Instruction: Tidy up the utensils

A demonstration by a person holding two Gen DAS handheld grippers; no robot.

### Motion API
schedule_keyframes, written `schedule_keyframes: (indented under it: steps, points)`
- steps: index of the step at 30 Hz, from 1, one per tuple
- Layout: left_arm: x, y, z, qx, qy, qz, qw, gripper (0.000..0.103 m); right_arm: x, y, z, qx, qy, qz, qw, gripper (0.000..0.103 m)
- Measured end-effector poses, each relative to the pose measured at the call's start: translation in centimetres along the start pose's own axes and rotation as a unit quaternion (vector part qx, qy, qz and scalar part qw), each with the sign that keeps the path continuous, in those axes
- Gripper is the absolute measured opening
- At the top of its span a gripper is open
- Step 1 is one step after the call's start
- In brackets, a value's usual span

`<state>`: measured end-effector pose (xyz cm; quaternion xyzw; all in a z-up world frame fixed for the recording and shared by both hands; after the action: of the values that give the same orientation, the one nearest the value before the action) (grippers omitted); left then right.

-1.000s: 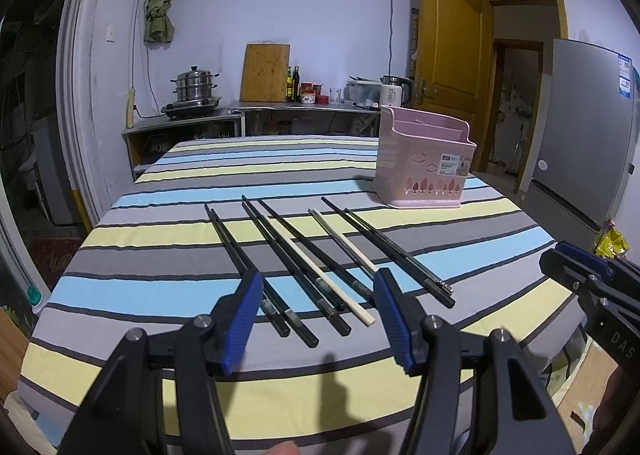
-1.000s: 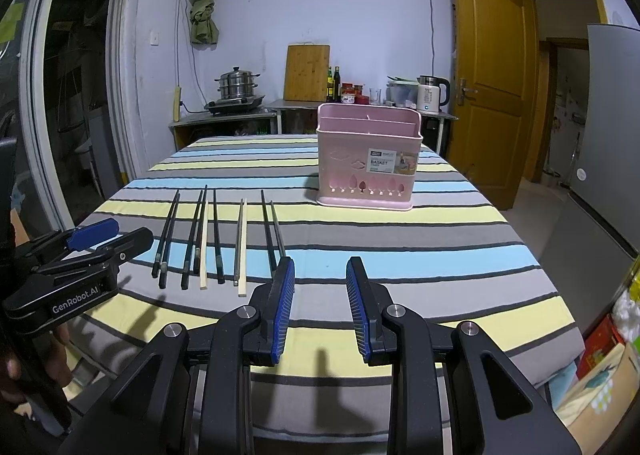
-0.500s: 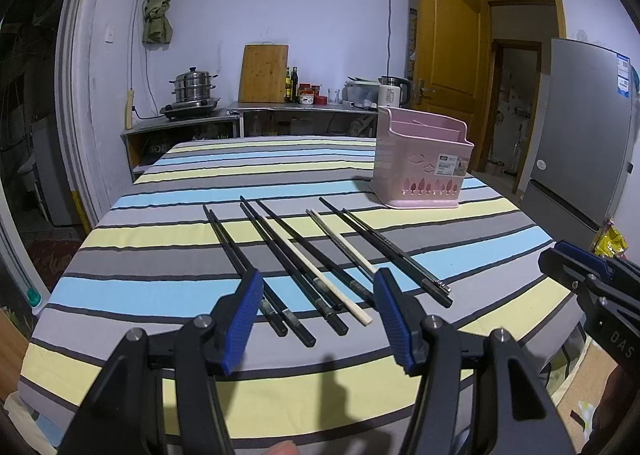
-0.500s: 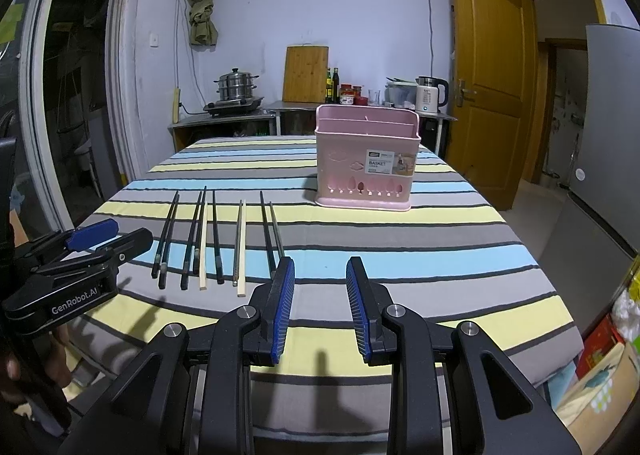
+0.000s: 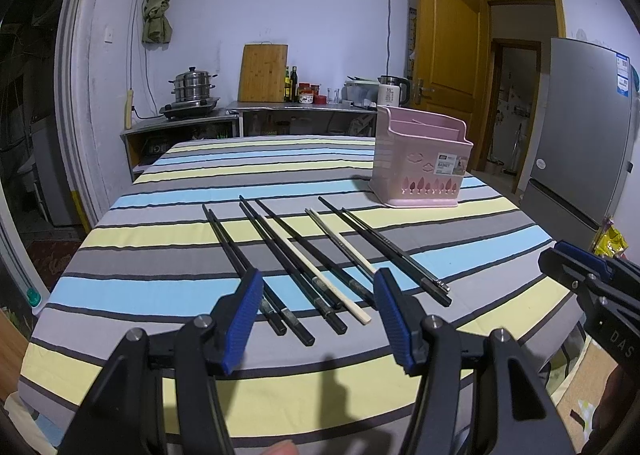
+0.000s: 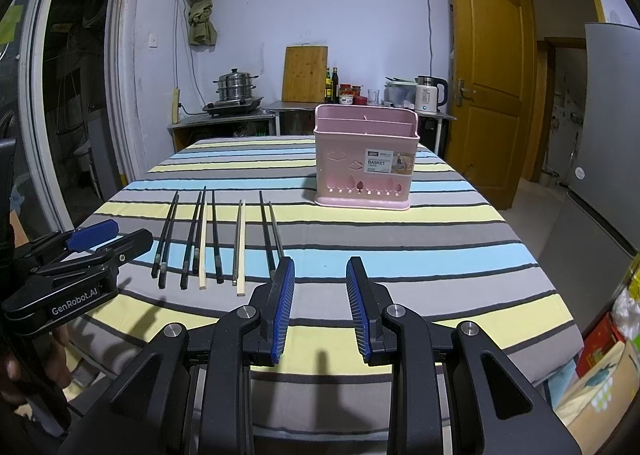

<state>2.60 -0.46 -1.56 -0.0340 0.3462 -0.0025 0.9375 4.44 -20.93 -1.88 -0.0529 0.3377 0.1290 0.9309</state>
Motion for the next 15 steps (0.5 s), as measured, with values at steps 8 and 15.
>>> schedule_keyframes:
  steps: [8,15]
  points:
    - [0.00,-0.10,-0.01,0.000,0.001,0.000,1.0000,0.060,0.05,-0.11,-0.10,0.000,0.002,0.000,1.000,0.028]
    - [0.13,-0.09,-0.18,0.000,0.003,-0.002,1.0000,0.060,0.05,-0.20,-0.15,0.001,0.003,0.000,1.000,0.028]
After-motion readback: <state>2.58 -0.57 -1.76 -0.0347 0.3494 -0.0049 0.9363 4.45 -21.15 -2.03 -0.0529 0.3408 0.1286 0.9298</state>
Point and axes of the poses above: each gripper's, at about its wrist camera, not at the fingertips, and x roughly the way its jaws point, y to its left, z to its top, the point moved 4 cm from there along x, roughly the way its jaws point, and after that the axes turned 11 degrees about y, right-handed, at the moved point
